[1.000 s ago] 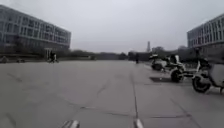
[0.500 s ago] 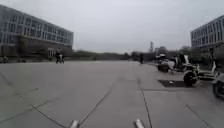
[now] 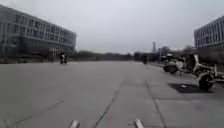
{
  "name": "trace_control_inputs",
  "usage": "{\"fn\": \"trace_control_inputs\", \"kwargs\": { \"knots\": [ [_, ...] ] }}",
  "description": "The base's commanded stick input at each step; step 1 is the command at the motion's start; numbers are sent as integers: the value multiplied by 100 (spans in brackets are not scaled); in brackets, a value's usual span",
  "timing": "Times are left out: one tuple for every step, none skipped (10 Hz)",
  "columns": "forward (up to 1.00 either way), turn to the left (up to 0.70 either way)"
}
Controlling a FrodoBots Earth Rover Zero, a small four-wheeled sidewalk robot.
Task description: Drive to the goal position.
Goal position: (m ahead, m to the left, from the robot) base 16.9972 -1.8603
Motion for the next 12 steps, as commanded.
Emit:
{"fn": "trace_control_inputs", "kwargs": {
  "knots": [
    [100,-12],
    [100,-23],
    [100,-33],
    [100,-38],
    [100,-17],
    [100,-9],
    [100,-37],
    [100,-38],
    [100,-25],
    [100,2],
    [100,2],
    [100,2]
  ]
}}
